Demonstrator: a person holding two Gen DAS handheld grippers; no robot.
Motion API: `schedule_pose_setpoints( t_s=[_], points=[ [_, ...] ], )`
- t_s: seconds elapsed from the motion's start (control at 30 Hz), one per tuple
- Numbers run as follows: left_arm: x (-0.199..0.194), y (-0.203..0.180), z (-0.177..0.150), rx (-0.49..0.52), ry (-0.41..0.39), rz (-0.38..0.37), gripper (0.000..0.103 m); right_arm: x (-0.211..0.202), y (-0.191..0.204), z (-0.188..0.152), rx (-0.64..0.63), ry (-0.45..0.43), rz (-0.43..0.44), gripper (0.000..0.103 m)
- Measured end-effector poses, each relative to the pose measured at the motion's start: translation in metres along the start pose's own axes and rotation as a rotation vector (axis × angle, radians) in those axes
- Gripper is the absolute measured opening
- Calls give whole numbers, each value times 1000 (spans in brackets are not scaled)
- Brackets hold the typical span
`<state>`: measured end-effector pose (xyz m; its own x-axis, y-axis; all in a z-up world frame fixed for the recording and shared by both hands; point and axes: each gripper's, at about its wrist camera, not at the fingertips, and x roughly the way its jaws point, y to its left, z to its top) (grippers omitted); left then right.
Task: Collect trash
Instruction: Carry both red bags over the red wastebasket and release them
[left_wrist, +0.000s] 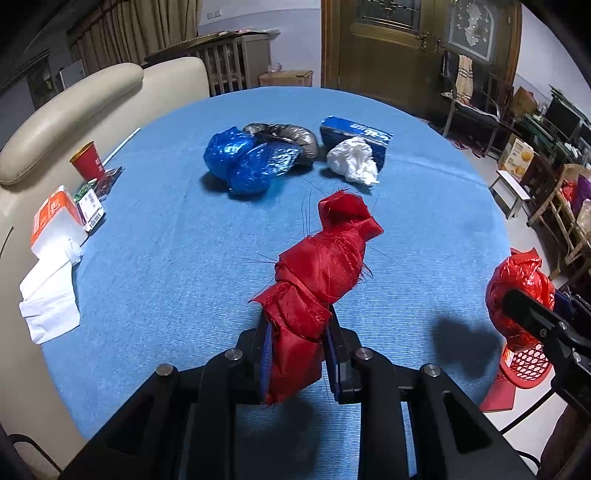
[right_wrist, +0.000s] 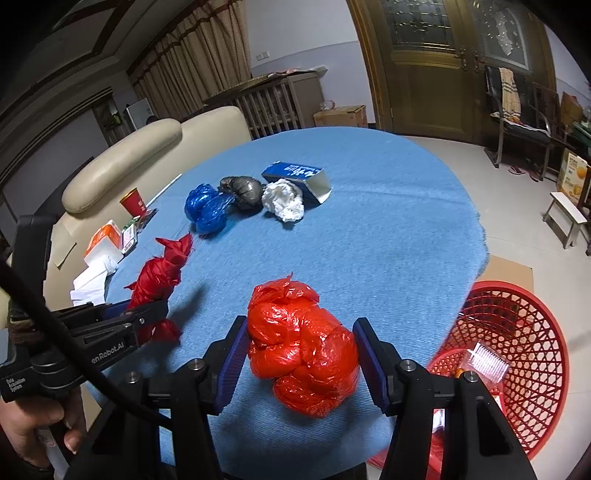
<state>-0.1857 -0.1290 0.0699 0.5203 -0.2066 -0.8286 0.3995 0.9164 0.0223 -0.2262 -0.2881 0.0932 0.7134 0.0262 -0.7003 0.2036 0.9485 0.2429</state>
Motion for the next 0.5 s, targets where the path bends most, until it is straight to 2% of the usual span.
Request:
schedule_pose_setpoints(
  t_s=[0.27, 0.5],
  points=[
    [-4, -17, 4, 33, -8, -28, 26, -14, -13, -1, 10, -18, -25, 60],
    [-6, -49, 8, 99, -18, -75, 26, -37, -49, -5, 59, -39, -97, 60]
  ],
)
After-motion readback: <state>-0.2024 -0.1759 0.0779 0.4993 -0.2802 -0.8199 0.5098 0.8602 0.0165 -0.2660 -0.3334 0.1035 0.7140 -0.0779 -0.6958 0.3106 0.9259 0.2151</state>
